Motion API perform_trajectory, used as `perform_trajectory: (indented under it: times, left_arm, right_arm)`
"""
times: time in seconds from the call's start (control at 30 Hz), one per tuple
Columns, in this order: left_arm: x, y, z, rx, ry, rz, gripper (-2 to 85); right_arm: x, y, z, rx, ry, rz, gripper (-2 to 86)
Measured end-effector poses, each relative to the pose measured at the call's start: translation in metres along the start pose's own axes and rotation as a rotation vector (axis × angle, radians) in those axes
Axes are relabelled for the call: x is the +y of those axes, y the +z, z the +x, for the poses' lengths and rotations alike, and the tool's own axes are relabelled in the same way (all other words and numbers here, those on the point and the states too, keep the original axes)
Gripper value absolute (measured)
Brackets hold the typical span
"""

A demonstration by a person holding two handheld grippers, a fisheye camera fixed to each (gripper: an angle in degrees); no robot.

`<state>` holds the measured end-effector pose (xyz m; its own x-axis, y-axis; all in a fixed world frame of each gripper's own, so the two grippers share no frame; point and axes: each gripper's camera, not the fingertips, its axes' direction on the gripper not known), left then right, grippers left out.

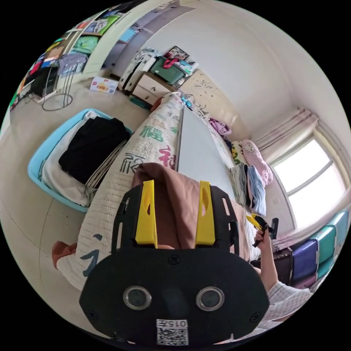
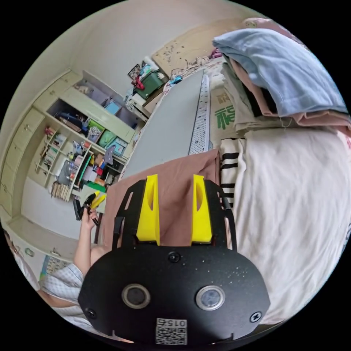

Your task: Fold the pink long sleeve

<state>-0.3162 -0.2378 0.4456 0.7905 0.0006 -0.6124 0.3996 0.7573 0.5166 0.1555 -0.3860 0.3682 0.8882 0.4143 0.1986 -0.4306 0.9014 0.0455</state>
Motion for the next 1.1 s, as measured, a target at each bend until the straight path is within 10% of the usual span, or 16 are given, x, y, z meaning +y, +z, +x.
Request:
perform_trajectory:
  times: [1.1]
  left_arm:
    - [0.017,-0.071,0.043,0.175,0.213,0.338,0.4]
  right_arm:
    - [0.051,-0.073,-0.060,0.137,-0.240,0.385,0.2]
